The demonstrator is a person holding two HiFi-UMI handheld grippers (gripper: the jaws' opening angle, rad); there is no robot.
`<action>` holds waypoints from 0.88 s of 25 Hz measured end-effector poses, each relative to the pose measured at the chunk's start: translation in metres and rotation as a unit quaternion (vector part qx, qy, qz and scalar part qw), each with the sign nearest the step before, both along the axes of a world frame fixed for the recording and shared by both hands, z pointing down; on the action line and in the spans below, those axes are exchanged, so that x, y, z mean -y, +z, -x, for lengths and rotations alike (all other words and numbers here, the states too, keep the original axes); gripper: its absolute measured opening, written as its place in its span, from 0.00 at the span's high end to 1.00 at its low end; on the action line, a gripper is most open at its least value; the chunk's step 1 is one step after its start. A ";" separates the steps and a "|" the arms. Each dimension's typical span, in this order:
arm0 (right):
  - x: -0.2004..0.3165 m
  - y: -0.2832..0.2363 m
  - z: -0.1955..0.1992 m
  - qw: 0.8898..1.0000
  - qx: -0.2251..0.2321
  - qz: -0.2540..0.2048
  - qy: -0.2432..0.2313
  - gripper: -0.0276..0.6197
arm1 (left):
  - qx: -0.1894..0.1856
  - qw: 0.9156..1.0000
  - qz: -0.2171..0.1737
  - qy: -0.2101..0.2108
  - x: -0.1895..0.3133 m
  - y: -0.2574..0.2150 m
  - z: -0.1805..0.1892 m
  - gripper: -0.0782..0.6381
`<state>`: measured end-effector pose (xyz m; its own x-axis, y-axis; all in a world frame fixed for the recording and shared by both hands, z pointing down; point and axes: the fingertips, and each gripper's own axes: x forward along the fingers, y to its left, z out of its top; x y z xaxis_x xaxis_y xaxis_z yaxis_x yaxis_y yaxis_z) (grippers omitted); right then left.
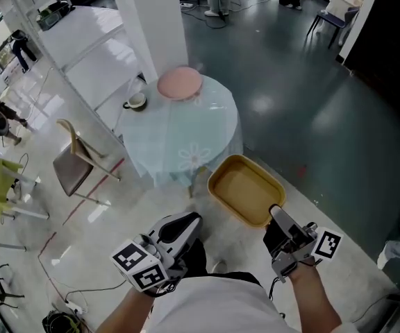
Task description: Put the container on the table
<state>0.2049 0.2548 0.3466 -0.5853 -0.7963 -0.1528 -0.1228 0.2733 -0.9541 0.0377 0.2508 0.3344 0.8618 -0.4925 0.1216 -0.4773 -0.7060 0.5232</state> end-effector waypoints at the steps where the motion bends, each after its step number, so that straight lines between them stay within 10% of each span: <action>1: 0.007 0.002 0.002 1.000 0.000 0.003 0.000 0.58 | 0.000 1.000 0.003 0.000 0.007 0.002 0.002 0.83; 22: 0.188 0.013 0.081 0.999 -0.005 0.040 0.012 0.58 | -0.008 0.999 0.034 0.017 0.197 0.016 0.078 0.83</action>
<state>0.1236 0.0664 0.3596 -0.5671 -0.8195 -0.0831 -0.1381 0.1940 -0.9712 -0.0406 0.0541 0.3508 0.8805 -0.4531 0.1397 -0.4439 -0.6844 0.5784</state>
